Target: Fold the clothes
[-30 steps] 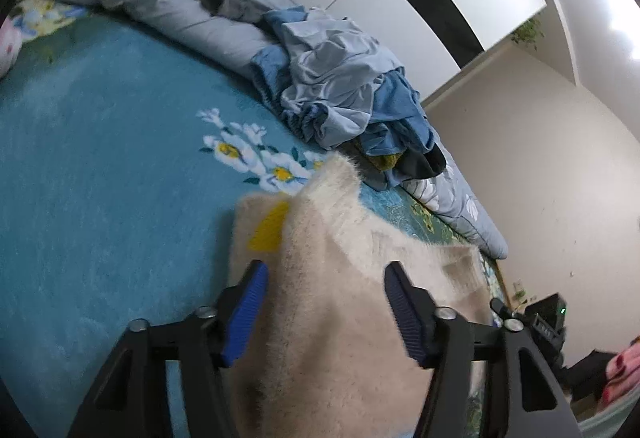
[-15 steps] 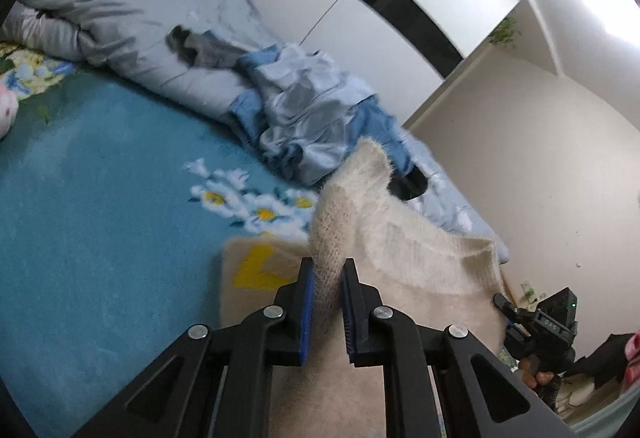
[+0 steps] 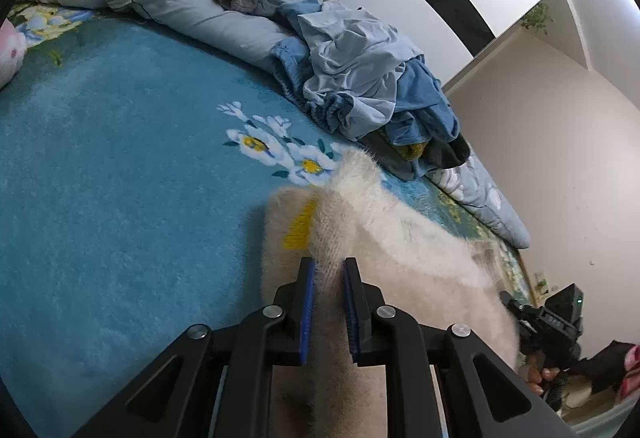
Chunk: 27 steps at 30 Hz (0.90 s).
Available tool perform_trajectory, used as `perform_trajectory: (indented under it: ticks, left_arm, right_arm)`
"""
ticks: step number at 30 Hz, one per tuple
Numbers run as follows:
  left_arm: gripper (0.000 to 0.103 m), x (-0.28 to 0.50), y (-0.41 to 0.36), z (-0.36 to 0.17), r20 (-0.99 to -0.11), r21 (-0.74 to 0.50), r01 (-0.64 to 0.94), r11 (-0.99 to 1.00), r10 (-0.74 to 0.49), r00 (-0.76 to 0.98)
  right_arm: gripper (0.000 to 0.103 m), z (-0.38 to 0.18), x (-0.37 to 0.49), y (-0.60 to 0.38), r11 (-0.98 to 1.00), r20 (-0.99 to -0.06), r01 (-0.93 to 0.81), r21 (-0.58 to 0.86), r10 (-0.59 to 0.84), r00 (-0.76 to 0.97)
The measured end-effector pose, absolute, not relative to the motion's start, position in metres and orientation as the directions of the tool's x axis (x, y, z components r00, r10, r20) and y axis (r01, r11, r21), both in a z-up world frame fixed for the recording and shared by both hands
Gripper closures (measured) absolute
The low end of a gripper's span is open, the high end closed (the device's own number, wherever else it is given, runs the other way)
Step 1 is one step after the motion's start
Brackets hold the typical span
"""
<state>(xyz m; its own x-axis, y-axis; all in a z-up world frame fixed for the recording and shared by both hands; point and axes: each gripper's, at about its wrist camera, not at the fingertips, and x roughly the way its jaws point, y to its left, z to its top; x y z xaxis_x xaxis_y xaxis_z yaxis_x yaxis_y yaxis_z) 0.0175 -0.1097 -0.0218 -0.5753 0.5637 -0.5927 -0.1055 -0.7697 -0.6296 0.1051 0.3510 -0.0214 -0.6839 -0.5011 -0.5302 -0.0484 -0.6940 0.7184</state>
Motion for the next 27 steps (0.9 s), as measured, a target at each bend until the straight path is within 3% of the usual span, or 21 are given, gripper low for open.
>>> perform_trajectory:
  ticks: [1,2,3,4,6,8,13,27]
  left_arm:
    - [0.082,0.018,-0.111,-0.020,-0.593,-0.635,-0.106,-0.765,0.571,-0.568]
    - [0.068,0.018,-0.113,-0.019,-0.593,-0.640,-0.106,-0.761,0.577,-0.561]
    - [0.056,0.019,-0.115,-0.018,-0.592,-0.646,-0.109,-0.756,0.585,-0.554]
    - [0.032,0.021,-0.117,-0.018,-0.585,-0.657,-0.113,-0.746,0.598,-0.548]
    - [0.018,0.025,-0.123,-0.019,-0.571,-0.677,-0.114,-0.727,0.616,-0.543]
    - [0.009,0.025,-0.125,-0.023,-0.580,-0.681,-0.102,-0.725,0.619,-0.529]
    - [0.001,0.023,-0.117,-0.036,-0.593,-0.699,-0.096,-0.709,0.650,-0.475]
    - [0.000,0.009,-0.085,-0.050,-0.580,-0.726,-0.172,-0.666,0.727,-0.366]
  right_arm:
    - [0.087,-0.021,0.107,0.353,-0.694,-0.528,-0.047,0.718,-0.501,-0.686]
    - [0.083,-0.019,0.110,0.356,-0.696,-0.527,-0.048,0.716,-0.495,-0.691]
    - [0.068,-0.017,0.114,0.359,-0.697,-0.522,-0.048,0.715,-0.487,-0.700]
    - [0.048,-0.017,0.118,0.364,-0.693,-0.511,-0.046,0.720,-0.485,-0.710]
    - [0.028,-0.021,0.125,0.373,-0.656,-0.479,-0.037,0.754,-0.510,-0.714]
    - [0.025,-0.029,0.129,0.378,-0.620,-0.466,-0.037,0.784,-0.548,-0.695]
    - [0.022,-0.039,0.131,0.373,-0.620,-0.493,-0.043,0.783,-0.577,-0.651]
    - [0.015,-0.045,0.100,0.332,-0.691,-0.557,0.007,0.723,-0.588,-0.587]
